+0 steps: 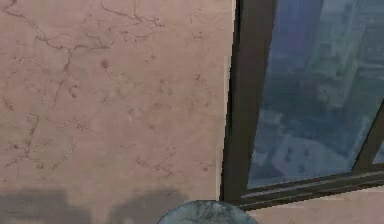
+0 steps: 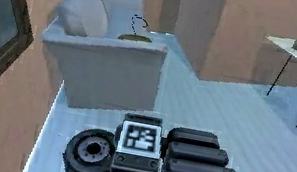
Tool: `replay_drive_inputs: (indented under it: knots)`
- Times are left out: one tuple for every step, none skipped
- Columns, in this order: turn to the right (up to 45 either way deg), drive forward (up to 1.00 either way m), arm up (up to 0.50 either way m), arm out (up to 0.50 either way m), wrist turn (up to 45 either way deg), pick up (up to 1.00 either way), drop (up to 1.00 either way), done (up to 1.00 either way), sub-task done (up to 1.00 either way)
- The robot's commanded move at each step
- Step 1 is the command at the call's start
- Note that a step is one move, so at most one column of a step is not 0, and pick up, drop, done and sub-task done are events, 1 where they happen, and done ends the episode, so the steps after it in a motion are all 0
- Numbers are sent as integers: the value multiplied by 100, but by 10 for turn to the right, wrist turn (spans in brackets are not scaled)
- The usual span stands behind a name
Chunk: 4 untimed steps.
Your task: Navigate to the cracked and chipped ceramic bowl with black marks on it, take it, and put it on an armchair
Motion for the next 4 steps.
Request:
replay_drive_inputs:
  knots:
    - [-450, 0, 0, 0, 0, 0, 0, 0, 0]
    - [-240, 0, 0, 0, 0, 0, 0, 0, 0]
    - [-30, 0, 0, 0, 0, 0, 0, 0, 0]
    - [-450, 0, 0, 0, 0, 0, 0, 0, 0]
